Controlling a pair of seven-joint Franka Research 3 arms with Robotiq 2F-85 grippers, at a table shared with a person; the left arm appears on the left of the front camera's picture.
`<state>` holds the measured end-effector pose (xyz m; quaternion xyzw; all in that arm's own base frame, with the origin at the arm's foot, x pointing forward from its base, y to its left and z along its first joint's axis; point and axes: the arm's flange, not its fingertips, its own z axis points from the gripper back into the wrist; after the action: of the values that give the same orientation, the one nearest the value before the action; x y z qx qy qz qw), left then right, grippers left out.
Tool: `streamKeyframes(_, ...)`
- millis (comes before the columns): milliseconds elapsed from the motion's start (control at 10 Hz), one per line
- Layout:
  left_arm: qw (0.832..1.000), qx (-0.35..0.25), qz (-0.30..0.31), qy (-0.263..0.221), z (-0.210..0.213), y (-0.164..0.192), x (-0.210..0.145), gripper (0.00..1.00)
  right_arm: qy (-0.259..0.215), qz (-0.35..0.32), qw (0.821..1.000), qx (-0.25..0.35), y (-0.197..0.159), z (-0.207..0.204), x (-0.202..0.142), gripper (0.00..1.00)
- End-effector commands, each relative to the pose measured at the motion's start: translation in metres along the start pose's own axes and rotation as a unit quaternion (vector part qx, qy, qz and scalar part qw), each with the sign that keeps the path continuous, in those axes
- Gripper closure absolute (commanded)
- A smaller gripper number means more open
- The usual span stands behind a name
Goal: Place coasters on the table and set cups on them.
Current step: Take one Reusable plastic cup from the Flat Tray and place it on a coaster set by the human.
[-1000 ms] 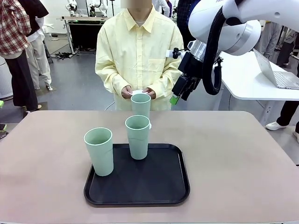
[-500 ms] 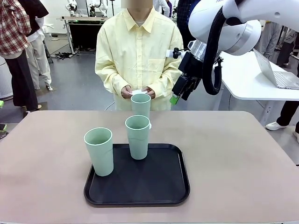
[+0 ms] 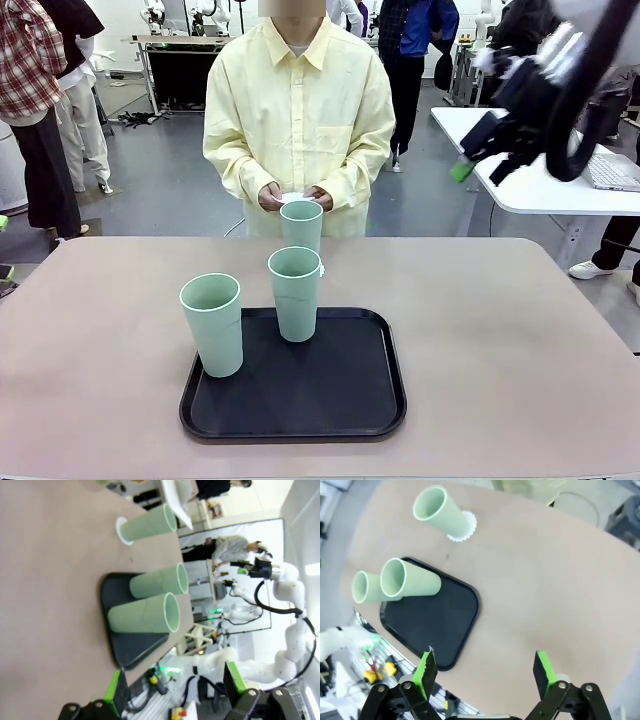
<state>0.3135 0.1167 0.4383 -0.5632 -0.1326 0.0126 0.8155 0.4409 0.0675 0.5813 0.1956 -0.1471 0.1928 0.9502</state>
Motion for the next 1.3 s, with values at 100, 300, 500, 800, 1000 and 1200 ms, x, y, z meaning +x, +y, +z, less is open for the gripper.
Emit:
streamKeyframes(100, 1.0, -0.007, -0.004, -0.003, 0.001, -0.001, 0.0, 0.0, -0.052, -0.084, 0.99, 0.096, -0.059, 0.014, -0.027, 0.0)
streamKeyframes(300, 1.0, -0.007, -0.004, -0.003, 0.001, -0.001, 0.0, 0.0, -0.087, -0.124, 0.98, 0.133, -0.104, 0.024, -0.044, 0.0)
streamKeyframes(500, 1.0, -0.007, -0.004, -0.003, 0.001, -0.001, 0.0, 0.0, -0.11, -0.155, 0.965, 0.182, -0.148, 0.022, -0.066, 0.0)
streamKeyframes(800, 1.0, -0.007, -0.004, -0.003, 0.001, -0.001, 0.0, 0.0, -0.115, -0.14, 0.941, 0.287, -0.186, 0.004, -0.098, 0.0)
streamKeyframes(1000, 1.0, -0.007, -0.004, -0.003, 0.001, -0.001, 0.0, 0.0, -0.114, -0.113, 0.927, 0.338, -0.205, -0.01, -0.12, 0.0)
streamKeyframes(1200, 1.0, -0.007, -0.004, -0.003, 0.001, -0.001, 0.0, 0.0, -0.118, -0.124, 0.916, 0.363, -0.221, -0.025, -0.138, 0.0)
